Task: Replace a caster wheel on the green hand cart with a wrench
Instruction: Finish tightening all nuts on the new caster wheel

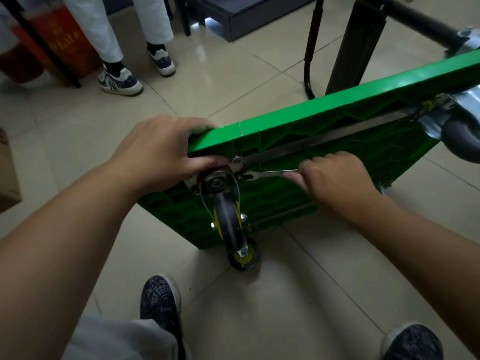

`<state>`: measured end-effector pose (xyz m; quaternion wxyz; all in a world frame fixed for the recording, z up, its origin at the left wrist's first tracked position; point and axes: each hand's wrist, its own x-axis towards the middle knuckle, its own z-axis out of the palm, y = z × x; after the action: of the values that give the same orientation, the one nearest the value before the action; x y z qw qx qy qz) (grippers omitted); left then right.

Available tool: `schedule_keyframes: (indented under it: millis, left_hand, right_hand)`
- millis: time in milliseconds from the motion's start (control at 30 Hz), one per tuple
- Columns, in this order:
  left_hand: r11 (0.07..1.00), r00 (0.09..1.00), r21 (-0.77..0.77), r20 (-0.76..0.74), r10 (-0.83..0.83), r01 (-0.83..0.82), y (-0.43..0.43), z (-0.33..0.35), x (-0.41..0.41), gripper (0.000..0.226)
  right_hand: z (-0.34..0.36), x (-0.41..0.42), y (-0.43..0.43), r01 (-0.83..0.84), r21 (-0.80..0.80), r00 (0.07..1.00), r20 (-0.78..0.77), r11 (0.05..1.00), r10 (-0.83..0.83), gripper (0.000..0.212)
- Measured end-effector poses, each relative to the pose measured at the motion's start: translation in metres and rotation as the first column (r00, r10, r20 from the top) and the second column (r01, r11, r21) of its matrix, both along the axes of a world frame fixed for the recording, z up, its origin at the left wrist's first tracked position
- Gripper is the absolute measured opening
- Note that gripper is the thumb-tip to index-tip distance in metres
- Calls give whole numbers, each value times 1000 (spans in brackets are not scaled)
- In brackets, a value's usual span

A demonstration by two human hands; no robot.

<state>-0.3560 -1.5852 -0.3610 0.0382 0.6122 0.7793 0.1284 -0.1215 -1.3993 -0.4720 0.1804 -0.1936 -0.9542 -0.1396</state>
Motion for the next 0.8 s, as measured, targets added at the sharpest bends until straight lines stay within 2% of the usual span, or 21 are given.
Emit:
schedule_keyframes:
  millis: [267,400,633,800]
  left_hand:
    - [1000,1000,-12,0,8,-8,0,0,0,56]
    - [1000,1000,-13,-3,6,-6,0,0,0,56]
    - [1000,1000,-21,-3,9,-9,-1,2,2,55]
    - [1000,1000,-23,-1,4,-4,0,2,1,66]
  right_hand:
    - [-20,-3,5,-93,-18,989,-113,995,91,62]
    - [-18,-6,9,-89,-48,994,-75,995,85,66]
    - [-18,-8,16,-173,-31,978,-120,984,168,64]
    - [-21,-14,1,-85,-35,993,-84,996,82,68]
